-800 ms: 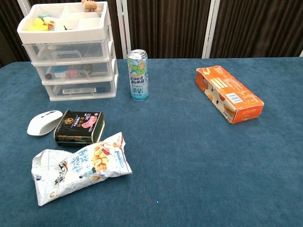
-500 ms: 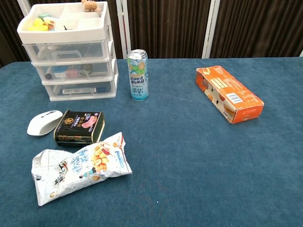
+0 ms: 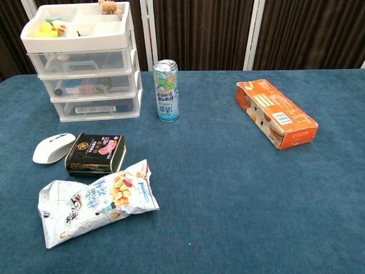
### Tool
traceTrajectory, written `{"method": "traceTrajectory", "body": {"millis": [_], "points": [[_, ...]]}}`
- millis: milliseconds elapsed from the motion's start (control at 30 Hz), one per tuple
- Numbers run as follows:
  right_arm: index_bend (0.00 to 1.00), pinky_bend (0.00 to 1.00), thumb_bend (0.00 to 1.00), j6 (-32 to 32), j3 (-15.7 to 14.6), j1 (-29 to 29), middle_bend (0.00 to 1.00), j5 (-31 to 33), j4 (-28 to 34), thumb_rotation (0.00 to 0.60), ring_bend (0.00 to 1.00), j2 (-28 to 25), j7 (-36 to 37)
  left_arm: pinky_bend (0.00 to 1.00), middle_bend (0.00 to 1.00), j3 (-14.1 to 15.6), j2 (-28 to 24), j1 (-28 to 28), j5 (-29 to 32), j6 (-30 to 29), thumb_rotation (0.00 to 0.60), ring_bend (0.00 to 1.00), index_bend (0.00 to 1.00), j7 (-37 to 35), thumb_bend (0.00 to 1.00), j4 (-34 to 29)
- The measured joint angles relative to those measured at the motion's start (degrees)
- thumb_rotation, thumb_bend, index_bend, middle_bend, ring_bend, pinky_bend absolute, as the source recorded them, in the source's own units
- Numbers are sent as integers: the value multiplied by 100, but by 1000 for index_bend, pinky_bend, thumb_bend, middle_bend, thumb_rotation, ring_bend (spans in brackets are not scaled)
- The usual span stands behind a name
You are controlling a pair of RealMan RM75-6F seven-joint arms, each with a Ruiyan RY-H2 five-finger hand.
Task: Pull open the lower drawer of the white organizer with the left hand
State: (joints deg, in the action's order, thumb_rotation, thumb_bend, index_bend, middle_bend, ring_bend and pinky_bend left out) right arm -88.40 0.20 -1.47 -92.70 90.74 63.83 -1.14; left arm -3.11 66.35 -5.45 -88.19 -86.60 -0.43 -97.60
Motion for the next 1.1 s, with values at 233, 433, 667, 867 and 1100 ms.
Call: {"method": "traceTrajectory", "body": {"millis": [233,433,667,867,1100], "points": [[0,0,89,44,-15,-26,0,-24,36,600,0,-57,126,897,935,-457,318,-477,869,701,600,882,156,-309,601,-419],[0,0,90,86,14,-60,0,19,57,600,0,-93,249,933,961,-1129,738,-1117,2594,1545,600,916,117,-303,644,-856],[0,0,90,75,-7,-74,0,-51,63,600,0,-126,347,940,963,-1867,1458,-1931,4242,2215,600,922,109,-314,645,-960],[0,0,89,52,-28,-71,0,-91,71,600,0,-147,420,940,963,-2228,2081,-2379,4996,2320,600,922,109,-384,644,-691],[0,0,90,69,-28,-80,0,-73,102,600,0,-175,518,939,963,-2588,2468,-2691,5616,2349,600,922,108,-493,645,-302]]}}
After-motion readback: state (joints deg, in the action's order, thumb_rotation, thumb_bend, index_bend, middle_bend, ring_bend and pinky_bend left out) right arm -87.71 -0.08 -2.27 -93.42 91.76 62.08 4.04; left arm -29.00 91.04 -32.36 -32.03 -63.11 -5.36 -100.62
